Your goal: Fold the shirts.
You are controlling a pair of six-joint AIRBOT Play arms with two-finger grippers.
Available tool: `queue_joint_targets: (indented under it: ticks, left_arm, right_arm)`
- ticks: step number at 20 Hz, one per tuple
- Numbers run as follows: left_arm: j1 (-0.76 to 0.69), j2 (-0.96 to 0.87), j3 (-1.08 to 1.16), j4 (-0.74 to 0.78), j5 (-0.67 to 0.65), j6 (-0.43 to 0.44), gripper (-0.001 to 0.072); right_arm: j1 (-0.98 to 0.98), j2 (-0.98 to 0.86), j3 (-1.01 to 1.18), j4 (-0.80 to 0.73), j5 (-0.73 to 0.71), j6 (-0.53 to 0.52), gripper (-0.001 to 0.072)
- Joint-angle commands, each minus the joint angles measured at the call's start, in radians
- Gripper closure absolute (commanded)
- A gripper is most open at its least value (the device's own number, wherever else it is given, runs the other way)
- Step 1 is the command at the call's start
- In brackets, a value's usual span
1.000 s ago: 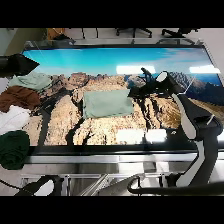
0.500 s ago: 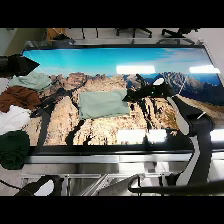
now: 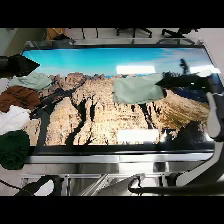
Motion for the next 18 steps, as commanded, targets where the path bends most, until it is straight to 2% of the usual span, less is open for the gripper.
queue_joint_targets:
  ticks: [1, 4, 6, 10, 13, 14, 15, 16, 18]
  left_arm:
    - [0.0, 0.0, 0.0, 0.0, -0.001, 0.002, 0.0691]
    - [0.0, 0.0, 0.0, 0.0, 0.0, 0.003, 0.069]
    - [0.0, 0.0, 0.0, 0.0, -0.001, 0.003, 0.0691]
    - [0.0, 0.0, 0.0, 0.0, -0.001, 0.012, 0.0691]
    - [0.0, 0.0, 0.0, 0.0, 0.0, 0.014, 0.0691]
    - [0.0, 0.0, 0.0, 0.0, 0.0, 0.014, 0.069]
    - [0.0, 0.0, 0.0, 0.0, 0.001, 0.014, 0.0691]
    - [0.0, 0.0, 0.0, 0.0, 0.003, 0.014, 0.0691]
    - [0.0, 0.0, 0.0, 0.0, 0.019, 0.014, 0.0691]
  right_arm:
    - [-0.22, 0.168, -0.105, -0.241, 0.002, 0.107, 0.0695]
    - [-0.392, 0.343, -0.315, -0.338, -0.01, 0.121, 0.0694]
    - [-0.499, 0.48, -0.49, -0.417, -0.057, 0.177, 0.0694]
    - [-0.71, 0.767, -0.881, -0.442, -0.15, 0.225, 0.0693]
    - [-0.77, 0.838, -1.039, -0.472, -0.153, 0.228, 0.0691]
    - [-0.77, 0.831, -1.045, -0.472, -0.138, 0.216, 0.0599]
    - [-0.77, 0.823, -1.039, -0.473, -0.129, 0.212, 0.0332]
    - [-0.77, 0.817, -1.011, -0.484, -0.113, 0.211, 0.0302]
    - [-0.769, 0.801, -0.864, -0.505, -0.03, 0.213, 0.0302]
